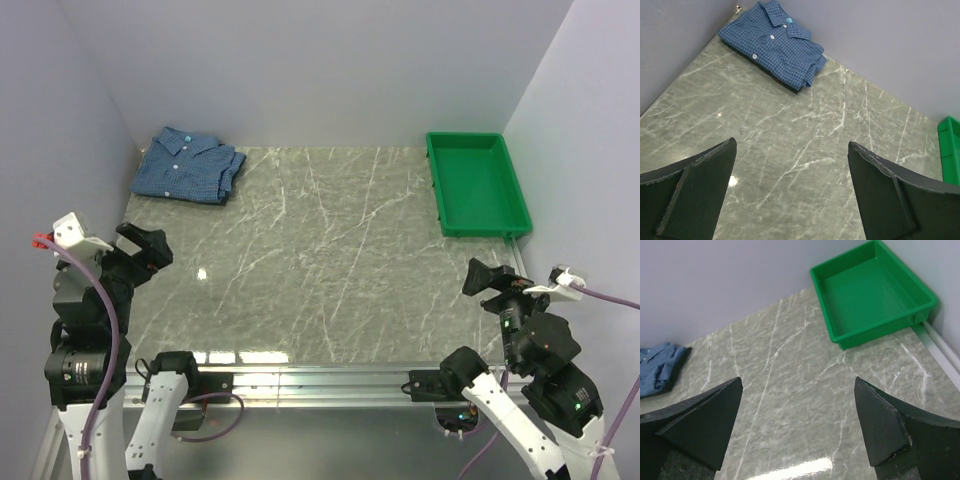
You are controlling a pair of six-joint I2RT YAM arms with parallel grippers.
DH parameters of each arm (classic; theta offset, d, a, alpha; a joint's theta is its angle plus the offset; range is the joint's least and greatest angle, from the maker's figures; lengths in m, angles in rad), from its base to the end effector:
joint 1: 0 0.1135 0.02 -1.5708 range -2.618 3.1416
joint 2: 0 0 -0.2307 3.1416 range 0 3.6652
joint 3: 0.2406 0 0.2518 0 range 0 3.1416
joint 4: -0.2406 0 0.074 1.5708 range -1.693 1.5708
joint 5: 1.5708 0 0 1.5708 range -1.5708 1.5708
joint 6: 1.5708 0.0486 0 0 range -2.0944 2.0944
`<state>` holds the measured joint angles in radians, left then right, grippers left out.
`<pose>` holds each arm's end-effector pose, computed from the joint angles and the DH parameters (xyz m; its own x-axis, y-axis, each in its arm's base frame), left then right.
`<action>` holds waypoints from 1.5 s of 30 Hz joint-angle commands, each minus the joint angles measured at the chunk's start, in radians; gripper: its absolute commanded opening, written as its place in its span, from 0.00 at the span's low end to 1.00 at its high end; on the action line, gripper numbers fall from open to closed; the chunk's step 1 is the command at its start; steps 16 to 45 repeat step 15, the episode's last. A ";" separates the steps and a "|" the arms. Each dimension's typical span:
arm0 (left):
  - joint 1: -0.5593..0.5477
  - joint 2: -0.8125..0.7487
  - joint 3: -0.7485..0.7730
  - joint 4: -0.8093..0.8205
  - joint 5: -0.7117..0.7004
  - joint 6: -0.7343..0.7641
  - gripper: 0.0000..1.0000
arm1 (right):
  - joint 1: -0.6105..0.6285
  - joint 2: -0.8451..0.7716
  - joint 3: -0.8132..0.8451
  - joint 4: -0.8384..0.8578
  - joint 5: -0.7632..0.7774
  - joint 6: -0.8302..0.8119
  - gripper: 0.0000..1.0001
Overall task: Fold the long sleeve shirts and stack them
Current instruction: Neatly place the folded shirt to the corner
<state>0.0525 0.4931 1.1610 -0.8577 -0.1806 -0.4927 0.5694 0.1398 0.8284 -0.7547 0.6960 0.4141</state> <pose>0.0907 0.0135 0.3983 -0.0583 -0.4690 -0.8813 -0.2898 0.8527 -0.4346 0.0617 0.0025 0.3400 -0.0006 0.3663 -0.9305 0.1369 0.9218 0.3627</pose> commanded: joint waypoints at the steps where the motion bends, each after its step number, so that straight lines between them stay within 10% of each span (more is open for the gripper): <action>1: -0.028 -0.010 -0.003 0.022 -0.013 0.031 0.99 | -0.002 -0.029 -0.028 0.028 0.046 0.005 1.00; 45: -0.141 -0.031 -0.037 0.036 -0.033 0.052 0.99 | -0.003 -0.035 -0.071 0.044 0.050 0.012 1.00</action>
